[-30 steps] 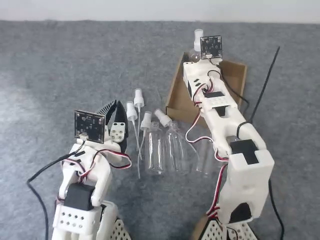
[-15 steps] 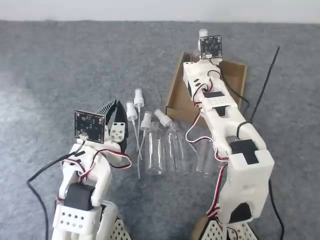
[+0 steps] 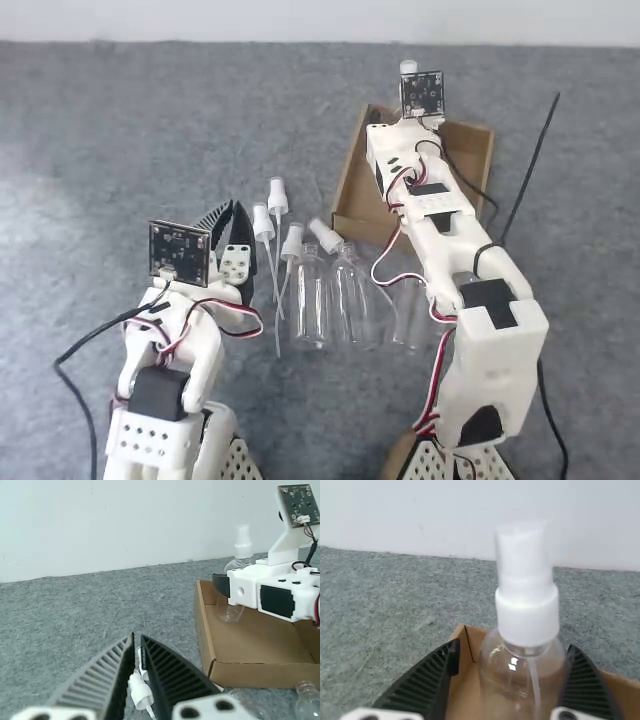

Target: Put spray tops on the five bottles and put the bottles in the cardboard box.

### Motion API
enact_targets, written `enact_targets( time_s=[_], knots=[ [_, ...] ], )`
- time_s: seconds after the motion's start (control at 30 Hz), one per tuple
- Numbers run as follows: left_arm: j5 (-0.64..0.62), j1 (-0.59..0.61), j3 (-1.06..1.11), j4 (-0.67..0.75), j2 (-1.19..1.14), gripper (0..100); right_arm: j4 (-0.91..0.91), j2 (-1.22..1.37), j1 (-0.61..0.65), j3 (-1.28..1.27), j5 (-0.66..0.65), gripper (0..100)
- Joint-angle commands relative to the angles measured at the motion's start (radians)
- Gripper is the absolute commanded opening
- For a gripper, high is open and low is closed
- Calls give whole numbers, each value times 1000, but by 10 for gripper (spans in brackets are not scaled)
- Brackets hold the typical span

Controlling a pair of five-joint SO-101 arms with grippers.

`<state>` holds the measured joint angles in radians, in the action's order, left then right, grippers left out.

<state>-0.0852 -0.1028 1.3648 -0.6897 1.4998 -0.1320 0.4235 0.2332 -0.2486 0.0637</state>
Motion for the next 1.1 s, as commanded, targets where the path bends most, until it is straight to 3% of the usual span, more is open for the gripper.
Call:
enact_targets(
  time_s=[0.0,0.63,1.07],
  knots=[
    [3,6,-7,28,12,13,-16,-25,-5,87,-15,282],
    [3,6,-7,28,12,13,-12,-84,-13,84,-11,282],
    [3,6,-7,28,12,13,156,-208,-16,215,-9,280]
  ],
)
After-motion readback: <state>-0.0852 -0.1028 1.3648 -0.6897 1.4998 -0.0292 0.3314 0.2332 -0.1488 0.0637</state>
